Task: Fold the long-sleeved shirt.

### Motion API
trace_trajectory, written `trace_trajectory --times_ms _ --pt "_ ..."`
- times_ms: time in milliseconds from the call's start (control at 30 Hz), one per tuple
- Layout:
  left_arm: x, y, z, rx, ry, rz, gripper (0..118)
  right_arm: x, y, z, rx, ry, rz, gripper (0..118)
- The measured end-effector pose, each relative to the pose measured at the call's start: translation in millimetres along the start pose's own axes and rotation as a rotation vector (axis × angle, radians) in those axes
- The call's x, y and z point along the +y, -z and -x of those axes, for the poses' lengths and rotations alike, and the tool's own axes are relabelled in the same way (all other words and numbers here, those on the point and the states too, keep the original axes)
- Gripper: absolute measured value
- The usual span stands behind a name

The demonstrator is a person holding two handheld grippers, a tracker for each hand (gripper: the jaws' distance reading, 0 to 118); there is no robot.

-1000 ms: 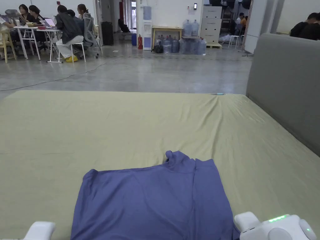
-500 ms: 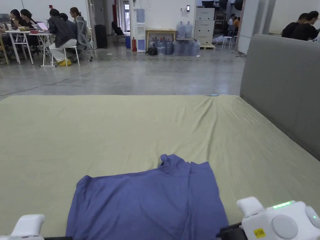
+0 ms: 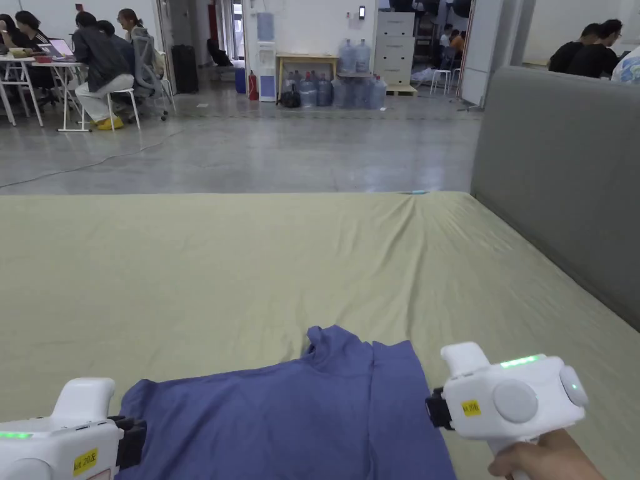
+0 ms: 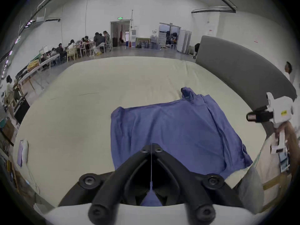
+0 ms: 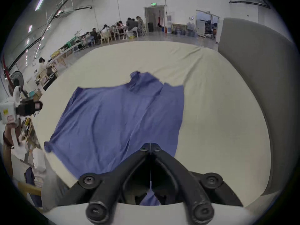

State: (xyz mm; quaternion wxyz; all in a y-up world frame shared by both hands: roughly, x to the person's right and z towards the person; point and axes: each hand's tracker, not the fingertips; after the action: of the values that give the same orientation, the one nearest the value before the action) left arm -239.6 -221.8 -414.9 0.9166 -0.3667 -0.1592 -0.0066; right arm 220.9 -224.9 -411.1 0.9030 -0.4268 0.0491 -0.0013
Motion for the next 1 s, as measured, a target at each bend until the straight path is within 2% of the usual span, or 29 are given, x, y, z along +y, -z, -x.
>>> trace_trajectory --times_ms 133,167,200,233,267,333,433,500,533,567,600,633,700,833,867,1000 --pt "14.3 33.2 2.4 -0.003 -0.008 0.01 0 53.1 50.6 -22.4 -0.046 0.034 0.006 0" --pt "17.5 42.0 2.7 -0.006 -0.016 0.014 0 63.4 66.8 -29.4 -0.073 0.05 0.014 9" --pt "20.3 48.5 3.1 -0.007 -0.022 0.017 0 71.5 82.6 -35.9 -0.081 0.055 0.019 46" --pt "23.1 55.0 3.3 -0.012 -0.026 0.021 0 78.7 100.3 -42.6 -0.108 0.058 0.038 72" --pt "25.8 61.0 2.8 -0.014 -0.028 0.023 0 88.5 119.2 -49.6 -0.148 0.069 0.074 79" --pt "30.2 70.7 2.3 -0.019 -0.029 0.028 0 97.6 150.9 -61.1 -0.195 0.082 0.122 76" --pt "33.5 81.0 1.2 -0.021 -0.025 0.038 0 102.4 191.5 -75.3 -0.18 0.123 0.182 69" --pt "33.6 86.9 1.4 -0.02 -0.027 0.043 0 98.8 209.5 -77.1 -0.205 0.158 0.209 67" --pt "33.0 89.6 1.7 -0.022 -0.025 0.053 0 94.8 215.8 -76.0 -0.199 0.148 0.219 58" --pt "31.1 90.8 2.0 -0.022 -0.026 0.059 0 90.0 220.6 -74.0 -0.168 0.145 0.243 42" --pt "30.1 92.5 2.6 -0.022 -0.029 0.064 0 87.1 218.9 -69.1 -0.201 0.142 0.212 24" --pt "29.2 93.7 3.4 -0.026 -0.03 0.069 0 87.4 215.4 -67.0 -0.213 0.138 0.19 21" --pt "27.2 94.0 3.9 -0.029 -0.036 0.074 0 87.4 202.7 -68.1 -0.204 0.158 0.173 0" --pt "24.2 91.6 5.7 -0.023 -0.026 0.073 0 88.3 167.5 -92.2 -0.14 0.25 0.095 0" --pt "23.3 89.4 7.1 -0.023 -0.031 0.07 0 87.2 156.5 -97.9 -0.179 0.258 0.089 0" --pt "19.1 84.3 9.6 -0.028 -0.045 0.062 0 74.6 134.4 -117.2 -0.238 0.217 0.095 0"
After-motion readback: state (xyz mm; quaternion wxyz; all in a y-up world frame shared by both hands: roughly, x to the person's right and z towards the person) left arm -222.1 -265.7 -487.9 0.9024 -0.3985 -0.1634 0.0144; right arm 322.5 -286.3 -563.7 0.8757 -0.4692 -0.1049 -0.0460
